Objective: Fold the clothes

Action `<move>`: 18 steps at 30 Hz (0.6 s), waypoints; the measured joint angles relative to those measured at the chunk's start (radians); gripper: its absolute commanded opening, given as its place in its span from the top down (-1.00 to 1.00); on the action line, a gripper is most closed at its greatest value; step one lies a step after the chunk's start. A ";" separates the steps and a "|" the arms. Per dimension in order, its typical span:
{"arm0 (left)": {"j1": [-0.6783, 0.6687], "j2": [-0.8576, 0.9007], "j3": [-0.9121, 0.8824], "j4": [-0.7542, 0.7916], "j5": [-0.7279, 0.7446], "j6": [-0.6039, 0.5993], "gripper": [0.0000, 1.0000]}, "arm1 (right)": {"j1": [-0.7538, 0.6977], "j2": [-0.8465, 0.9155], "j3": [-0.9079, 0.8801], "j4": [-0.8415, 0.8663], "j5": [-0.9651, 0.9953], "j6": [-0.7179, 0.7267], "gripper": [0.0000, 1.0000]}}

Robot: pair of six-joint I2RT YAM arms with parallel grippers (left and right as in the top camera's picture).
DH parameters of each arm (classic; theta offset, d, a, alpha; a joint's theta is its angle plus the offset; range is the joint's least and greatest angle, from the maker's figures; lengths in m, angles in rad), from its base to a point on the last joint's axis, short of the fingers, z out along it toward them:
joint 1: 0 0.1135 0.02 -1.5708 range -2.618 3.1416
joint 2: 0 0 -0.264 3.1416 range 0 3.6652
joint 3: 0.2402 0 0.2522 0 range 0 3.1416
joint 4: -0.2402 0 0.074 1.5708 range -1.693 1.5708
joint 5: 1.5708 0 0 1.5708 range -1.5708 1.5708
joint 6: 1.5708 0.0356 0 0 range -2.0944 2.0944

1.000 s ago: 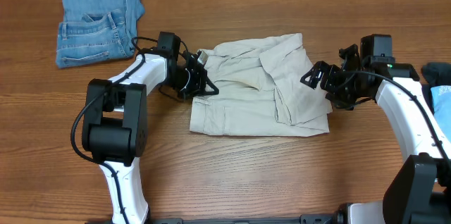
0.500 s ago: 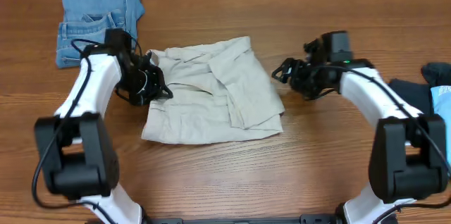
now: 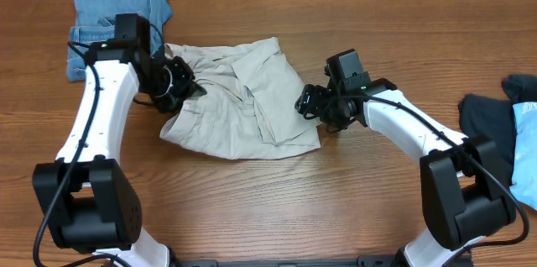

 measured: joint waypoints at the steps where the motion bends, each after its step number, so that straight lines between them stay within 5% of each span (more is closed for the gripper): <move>1: -0.023 0.000 0.000 0.027 0.003 -0.032 0.89 | 0.000 0.012 0.000 0.012 -0.013 0.002 -0.61; 10: -0.267 0.000 0.003 0.295 0.017 -0.289 0.49 | 0.055 0.078 0.000 0.055 -0.032 0.018 -0.55; 14: -0.338 0.000 0.003 0.356 0.011 -0.324 0.18 | 0.059 0.079 0.001 0.053 -0.033 0.033 -0.55; 15: -0.358 0.000 0.003 0.359 0.008 -0.333 -0.03 | 0.059 0.079 0.001 0.054 -0.034 0.037 -0.56; 18: -0.404 0.000 0.003 0.361 -0.011 -0.345 -0.06 | 0.059 0.079 0.001 0.052 -0.033 0.039 -0.55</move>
